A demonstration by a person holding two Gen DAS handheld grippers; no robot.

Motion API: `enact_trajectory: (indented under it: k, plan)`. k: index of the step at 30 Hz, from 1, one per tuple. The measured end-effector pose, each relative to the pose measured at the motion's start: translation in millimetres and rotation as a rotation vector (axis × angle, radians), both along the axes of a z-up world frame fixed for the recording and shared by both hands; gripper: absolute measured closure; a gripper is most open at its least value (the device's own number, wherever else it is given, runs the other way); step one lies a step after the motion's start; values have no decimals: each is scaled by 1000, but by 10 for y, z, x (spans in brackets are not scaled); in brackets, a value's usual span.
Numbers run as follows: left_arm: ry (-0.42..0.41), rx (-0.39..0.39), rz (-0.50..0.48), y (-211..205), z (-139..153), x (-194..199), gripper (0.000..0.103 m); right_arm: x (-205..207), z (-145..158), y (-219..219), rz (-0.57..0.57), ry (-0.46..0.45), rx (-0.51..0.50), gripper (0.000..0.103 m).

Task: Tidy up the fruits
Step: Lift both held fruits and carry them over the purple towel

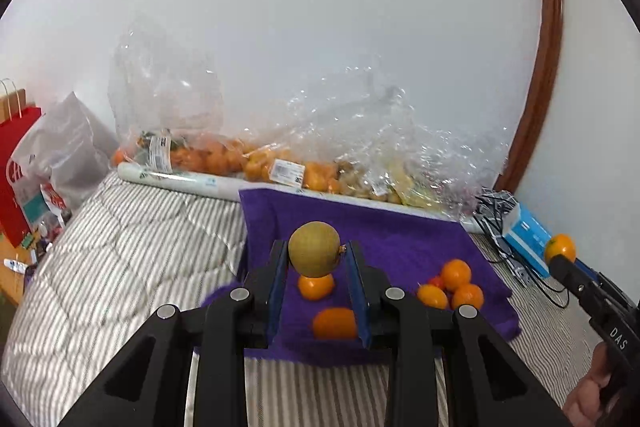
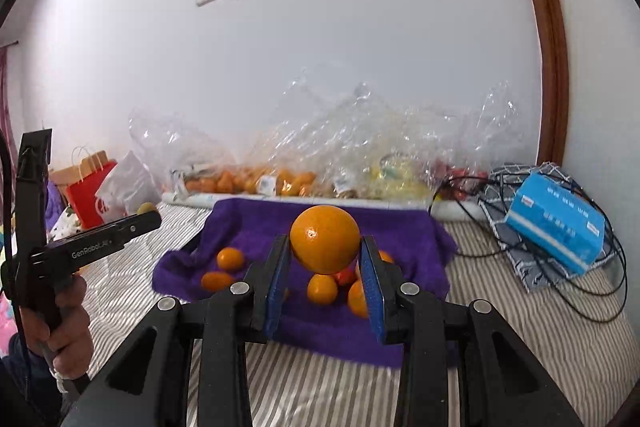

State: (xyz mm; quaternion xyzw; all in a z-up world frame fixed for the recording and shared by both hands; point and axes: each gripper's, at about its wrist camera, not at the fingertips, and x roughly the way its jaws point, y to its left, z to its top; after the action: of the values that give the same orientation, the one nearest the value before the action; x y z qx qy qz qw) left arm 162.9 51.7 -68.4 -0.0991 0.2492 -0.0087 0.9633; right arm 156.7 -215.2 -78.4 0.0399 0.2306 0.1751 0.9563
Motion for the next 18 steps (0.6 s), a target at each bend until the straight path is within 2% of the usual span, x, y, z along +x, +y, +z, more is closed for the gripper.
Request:
enact_trajectory:
  k: [10, 15, 18]
  plan:
    - [62, -101, -10, 115, -104, 524, 76, 460, 17, 66, 18, 8, 0, 68]
    - [109, -135, -45, 6, -314, 761, 75, 750, -164, 153, 25, 59, 9, 68]
    - [126, -129, -74, -46, -482, 806, 75, 851, -362, 231, 21, 108, -45, 68]
